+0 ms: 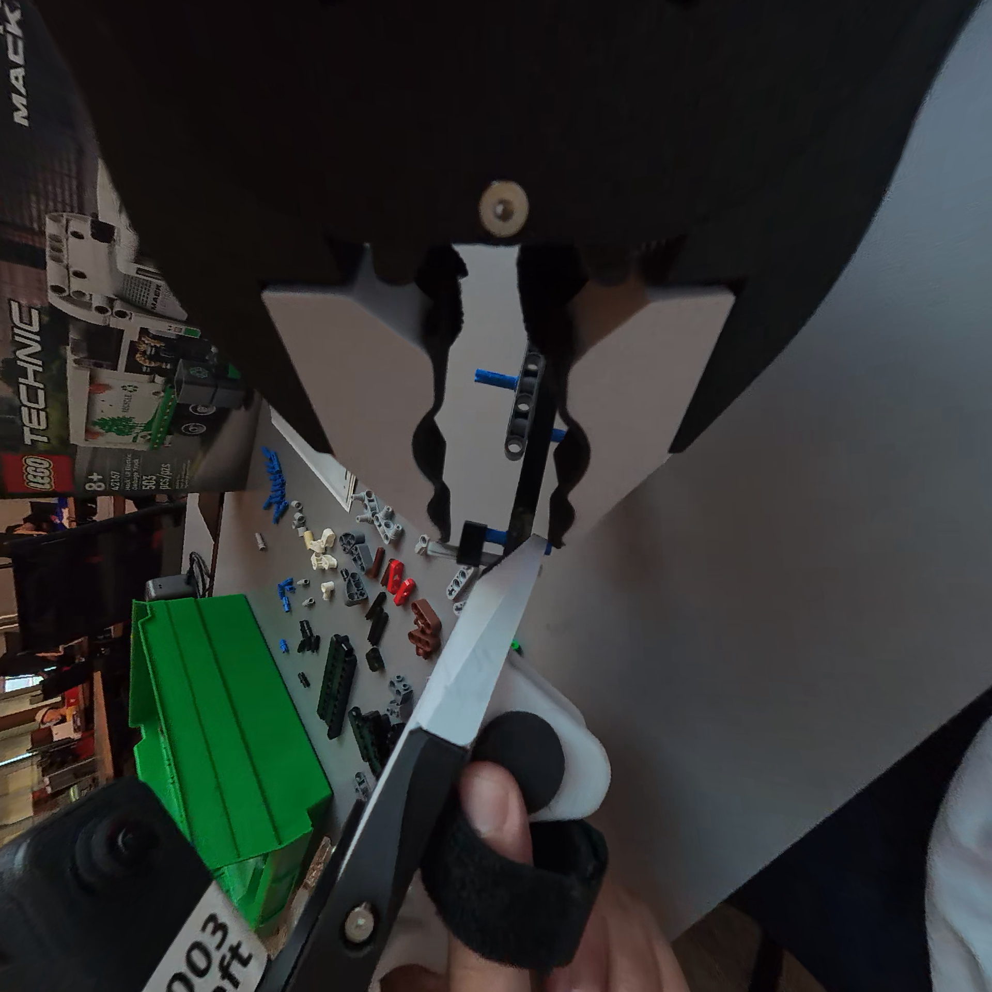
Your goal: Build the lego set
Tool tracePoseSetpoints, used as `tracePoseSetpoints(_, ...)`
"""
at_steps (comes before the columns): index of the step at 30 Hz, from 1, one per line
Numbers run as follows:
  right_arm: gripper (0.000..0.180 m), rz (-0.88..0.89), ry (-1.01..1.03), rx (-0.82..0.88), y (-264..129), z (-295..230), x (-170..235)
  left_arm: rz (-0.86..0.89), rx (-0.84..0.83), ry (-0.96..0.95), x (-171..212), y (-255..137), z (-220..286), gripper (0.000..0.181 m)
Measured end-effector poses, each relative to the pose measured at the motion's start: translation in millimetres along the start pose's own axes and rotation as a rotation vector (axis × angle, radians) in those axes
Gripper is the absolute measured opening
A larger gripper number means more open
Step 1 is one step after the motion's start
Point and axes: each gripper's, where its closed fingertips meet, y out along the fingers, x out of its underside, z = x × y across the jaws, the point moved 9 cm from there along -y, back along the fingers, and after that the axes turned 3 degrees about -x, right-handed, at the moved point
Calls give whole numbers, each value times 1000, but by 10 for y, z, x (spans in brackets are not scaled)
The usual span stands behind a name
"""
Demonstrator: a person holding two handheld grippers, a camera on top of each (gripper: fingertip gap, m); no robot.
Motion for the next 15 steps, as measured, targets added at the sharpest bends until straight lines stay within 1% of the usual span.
tracePoseSetpoints(1, 32, -5, -7, -2, 9, -15, 5, 4, 1, 1, -6, 1, 12, 6)
tracePoseSetpoints(8, 29, -39, 37, 1, 17, 10, 0, 40, -6, -2, -7, 10, 0, 6)
tracePoseSetpoints(13, 29, -24, 63, -6, 38, 44, 20, 65, -14, -19, -10, -1, -19, 6)
tracePoseSetpoints(15, 26, -35, 55, 4, 57, 41, 26, 74, -19, -34, -2, 0, -42, 6)
